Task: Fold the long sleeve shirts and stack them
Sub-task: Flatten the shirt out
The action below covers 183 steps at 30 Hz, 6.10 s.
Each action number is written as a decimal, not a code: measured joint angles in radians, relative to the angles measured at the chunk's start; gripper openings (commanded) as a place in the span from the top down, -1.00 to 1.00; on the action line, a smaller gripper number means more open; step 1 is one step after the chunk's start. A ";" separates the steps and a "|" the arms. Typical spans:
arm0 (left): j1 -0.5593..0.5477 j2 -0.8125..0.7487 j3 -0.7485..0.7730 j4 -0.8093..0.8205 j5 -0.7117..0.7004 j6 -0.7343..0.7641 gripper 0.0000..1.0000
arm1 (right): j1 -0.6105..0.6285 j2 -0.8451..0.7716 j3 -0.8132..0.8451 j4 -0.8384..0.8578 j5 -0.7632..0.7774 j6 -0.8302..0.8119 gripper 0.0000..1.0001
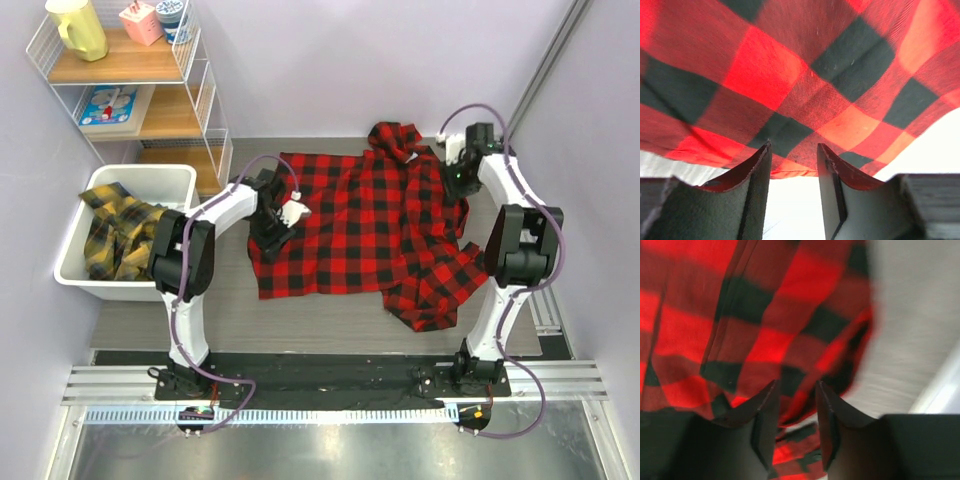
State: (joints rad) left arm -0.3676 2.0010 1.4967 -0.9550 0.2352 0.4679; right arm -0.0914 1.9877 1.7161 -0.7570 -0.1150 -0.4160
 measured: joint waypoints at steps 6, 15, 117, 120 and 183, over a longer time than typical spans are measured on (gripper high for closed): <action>-0.003 -0.035 -0.124 0.009 -0.073 0.032 0.33 | 0.017 0.090 -0.142 -0.037 0.021 -0.001 0.27; -0.005 -0.232 -0.410 0.023 -0.166 0.093 0.15 | -0.032 0.019 -0.268 0.015 0.140 -0.094 0.13; -0.049 -0.311 -0.472 0.040 -0.036 -0.018 -0.03 | 0.059 -0.619 -1.022 -0.145 -0.108 -0.516 -0.07; -0.049 -0.322 -0.502 0.039 -0.058 -0.007 -0.03 | 0.063 -0.651 -1.043 -0.144 -0.092 -0.541 -0.06; 0.043 -0.135 0.189 0.129 0.244 -0.120 -0.52 | 0.025 0.237 0.229 0.028 -0.287 0.153 -0.53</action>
State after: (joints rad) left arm -0.3244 1.8660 1.6855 -0.8257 0.4789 0.3477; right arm -0.0666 2.2250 1.9446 -0.7288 -0.4023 -0.2634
